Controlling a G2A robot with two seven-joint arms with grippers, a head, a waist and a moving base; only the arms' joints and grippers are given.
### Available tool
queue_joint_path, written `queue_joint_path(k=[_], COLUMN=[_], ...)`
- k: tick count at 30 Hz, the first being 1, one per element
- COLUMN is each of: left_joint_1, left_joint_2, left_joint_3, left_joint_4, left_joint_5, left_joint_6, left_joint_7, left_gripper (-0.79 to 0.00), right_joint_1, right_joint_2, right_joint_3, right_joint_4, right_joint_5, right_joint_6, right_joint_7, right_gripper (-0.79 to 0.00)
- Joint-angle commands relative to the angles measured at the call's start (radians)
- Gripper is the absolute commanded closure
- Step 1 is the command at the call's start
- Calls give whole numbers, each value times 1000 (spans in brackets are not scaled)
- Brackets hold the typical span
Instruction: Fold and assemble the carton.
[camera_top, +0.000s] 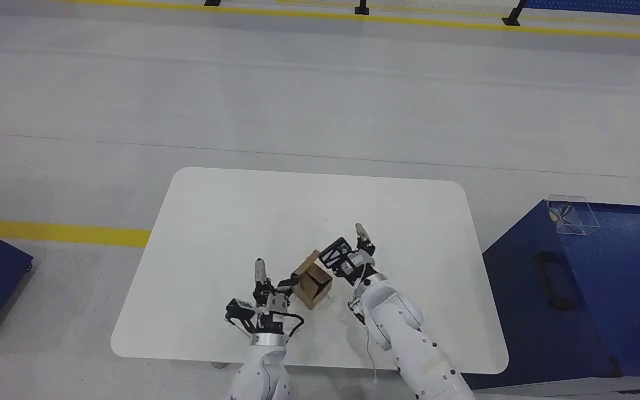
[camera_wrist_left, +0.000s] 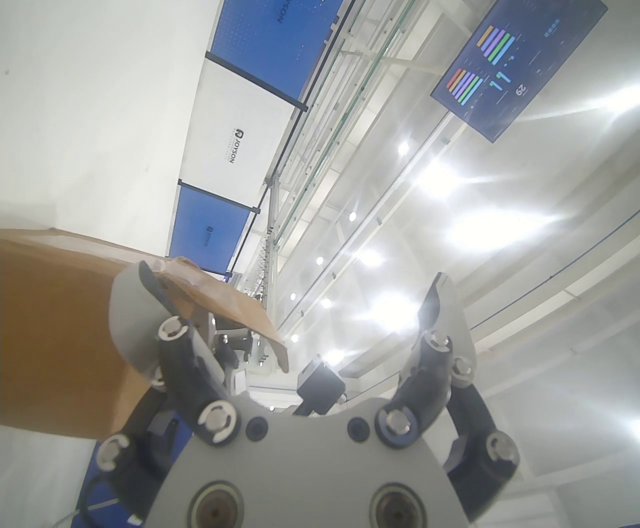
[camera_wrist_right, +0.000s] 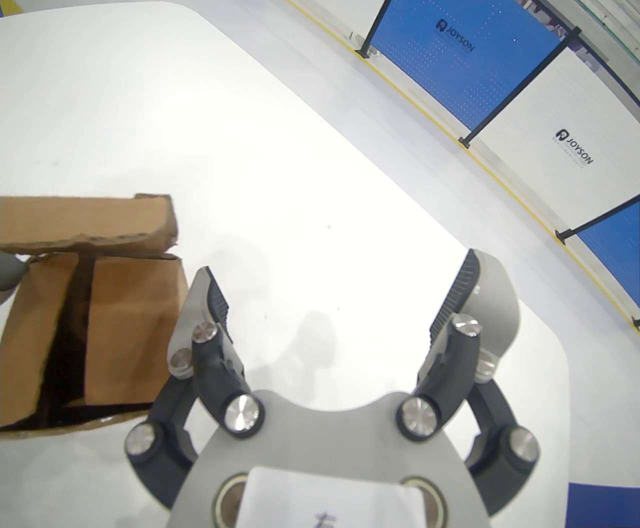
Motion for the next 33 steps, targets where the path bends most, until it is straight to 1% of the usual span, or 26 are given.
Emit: queue_joint_path(k=[1, 5, 9, 15, 19, 22, 26, 29, 31, 33], left_joint_1=[0, -1, 11, 30, 45, 74, 119, 136, 131, 109], left_joint_2=[-2, -6, -13, -23, -23, -16, -3, -2, -5, -12], left_joint_3=[7, 25, 63, 115, 111, 85, 42, 36, 38, 44], left_joint_4=[4, 11, 10, 15, 3, -48, -133, -178, -173, -143], left_joint_5=[16, 41, 67, 106, 105, 104, 131, 117, 89, 38], left_joint_6=[10, 42, 30, 18, 13, 18, 78, 183, 221, 253], left_joint_7=[5, 13, 16, 17, 14, 13, 15, 44, 72, 101], left_gripper=[-785, -785, -785, -785, -785, -785, -785, -785, -785, -785], right_joint_1=[-15, -39, -58, -65, -67, -79, -98, -112, -121, -128], right_joint_2=[8, 20, 26, 29, 30, 31, 31, 31, 32, 33], right_joint_3=[40, 105, 140, 155, 162, 150, 130, 113, 103, 91], right_joint_4=[-32, -80, -107, -105, -101, -117, -142, -161, -168, -167], right_joint_5=[5, 40, 65, 91, 106, 110, 116, 94, 65, 25], right_joint_6=[-13, -40, -47, -62, -67, -87, -116, -114, -103, -84], right_joint_7=[11, 18, 7, -1, -7, -18, -13, -7, -8, -8], right_gripper=[-785, -785, -785, -785, -785, -785, -785, -785, -785, -785])
